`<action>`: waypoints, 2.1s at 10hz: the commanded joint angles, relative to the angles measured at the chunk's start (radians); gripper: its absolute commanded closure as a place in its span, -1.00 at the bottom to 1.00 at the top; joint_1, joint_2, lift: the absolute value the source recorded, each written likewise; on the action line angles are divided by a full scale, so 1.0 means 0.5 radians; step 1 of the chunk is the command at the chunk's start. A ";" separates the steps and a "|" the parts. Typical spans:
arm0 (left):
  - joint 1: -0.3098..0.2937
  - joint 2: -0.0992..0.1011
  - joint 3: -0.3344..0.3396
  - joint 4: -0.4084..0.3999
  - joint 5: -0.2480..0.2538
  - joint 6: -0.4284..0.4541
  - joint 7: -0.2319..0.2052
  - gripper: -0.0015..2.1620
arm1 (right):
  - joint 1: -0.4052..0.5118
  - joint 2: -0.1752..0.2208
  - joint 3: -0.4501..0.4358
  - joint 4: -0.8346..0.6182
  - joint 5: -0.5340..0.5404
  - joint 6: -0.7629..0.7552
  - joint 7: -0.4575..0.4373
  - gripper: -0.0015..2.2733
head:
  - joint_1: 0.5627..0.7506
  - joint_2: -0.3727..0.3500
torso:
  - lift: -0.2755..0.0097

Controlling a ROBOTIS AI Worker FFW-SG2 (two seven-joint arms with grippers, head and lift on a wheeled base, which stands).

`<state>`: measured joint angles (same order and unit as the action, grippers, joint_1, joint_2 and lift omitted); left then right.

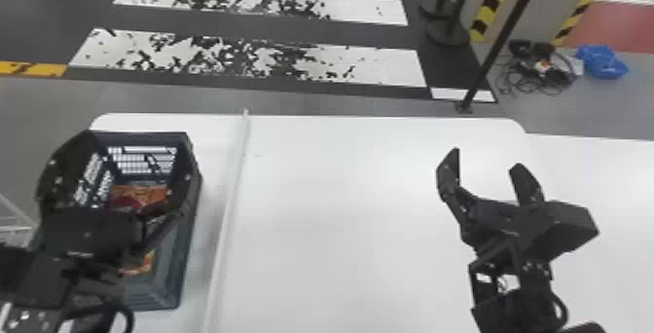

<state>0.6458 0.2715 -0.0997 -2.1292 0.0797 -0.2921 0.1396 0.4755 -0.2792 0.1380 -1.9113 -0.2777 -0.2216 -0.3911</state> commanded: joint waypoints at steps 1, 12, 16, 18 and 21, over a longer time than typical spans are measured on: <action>0.000 0.000 0.000 0.000 0.000 0.000 0.000 -1.00 | 0.000 0.000 0.000 0.000 0.000 0.000 0.000 -1.00 | 0.41 -0.23 | 0.73; 0.000 0.000 0.000 0.000 0.000 0.000 0.000 -1.00 | 0.000 0.000 0.000 0.000 0.000 0.000 0.000 -1.00 | 0.41 -0.23 | 0.73; 0.000 0.000 0.000 0.000 0.000 0.000 0.000 -1.00 | 0.000 0.000 0.000 0.000 0.000 0.000 0.000 -1.00 | 0.41 -0.23 | 0.73; 0.000 0.000 0.000 0.000 0.000 0.000 0.000 -1.00 | 0.000 0.000 0.000 0.000 0.000 0.000 0.000 -1.00 | 0.41 -0.23 | 0.73; 0.000 0.000 0.000 0.000 0.000 0.000 0.000 -1.00 | 0.000 0.000 0.000 0.000 0.000 0.000 0.000 -1.00 | 0.41 -0.23 | 0.73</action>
<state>0.6458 0.2715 -0.0997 -2.1292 0.0797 -0.2921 0.1396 0.4755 -0.2792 0.1380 -1.9113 -0.2777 -0.2216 -0.3911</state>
